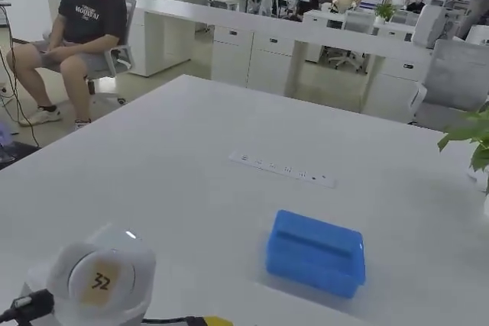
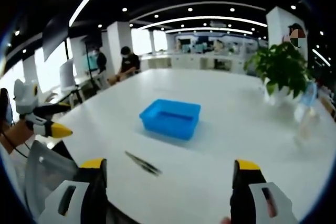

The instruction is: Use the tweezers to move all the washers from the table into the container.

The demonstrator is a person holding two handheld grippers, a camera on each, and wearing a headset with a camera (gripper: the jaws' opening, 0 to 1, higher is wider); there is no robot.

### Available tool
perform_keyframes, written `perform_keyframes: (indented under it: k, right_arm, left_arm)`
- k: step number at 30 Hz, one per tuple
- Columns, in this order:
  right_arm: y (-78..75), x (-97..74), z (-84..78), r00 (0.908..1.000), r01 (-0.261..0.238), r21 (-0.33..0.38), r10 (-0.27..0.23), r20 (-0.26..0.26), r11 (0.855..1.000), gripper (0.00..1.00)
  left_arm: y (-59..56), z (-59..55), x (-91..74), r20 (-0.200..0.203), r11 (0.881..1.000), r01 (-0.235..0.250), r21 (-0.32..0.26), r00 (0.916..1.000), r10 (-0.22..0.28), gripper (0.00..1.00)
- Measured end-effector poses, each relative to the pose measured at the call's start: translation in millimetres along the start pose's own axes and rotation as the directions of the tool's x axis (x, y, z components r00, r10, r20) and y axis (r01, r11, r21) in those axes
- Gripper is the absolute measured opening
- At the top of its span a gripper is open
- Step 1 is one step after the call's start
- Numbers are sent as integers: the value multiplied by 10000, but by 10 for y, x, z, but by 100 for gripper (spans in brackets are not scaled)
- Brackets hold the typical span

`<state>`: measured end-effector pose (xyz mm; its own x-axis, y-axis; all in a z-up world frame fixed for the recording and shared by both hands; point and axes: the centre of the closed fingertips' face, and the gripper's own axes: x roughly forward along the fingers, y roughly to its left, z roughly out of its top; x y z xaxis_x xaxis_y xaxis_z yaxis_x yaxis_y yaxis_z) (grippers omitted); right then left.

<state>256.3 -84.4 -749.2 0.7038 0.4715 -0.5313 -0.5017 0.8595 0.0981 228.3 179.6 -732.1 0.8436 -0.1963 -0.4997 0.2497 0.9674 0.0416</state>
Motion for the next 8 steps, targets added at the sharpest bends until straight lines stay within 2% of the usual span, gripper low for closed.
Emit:
perform_keyframes:
  k: [4,8]
  right_arm:
    - [6,2,1,9998,-158,249,156,93,9996,99]
    - [29,-1,-16,9998,-170,191,169,50,9997,99]
  left_arm:
    - [15,6,-14,-36,9998,-116,152,9999,117,99]
    - [1,11,-11,-27,9996,-176,228,9998,177,99]
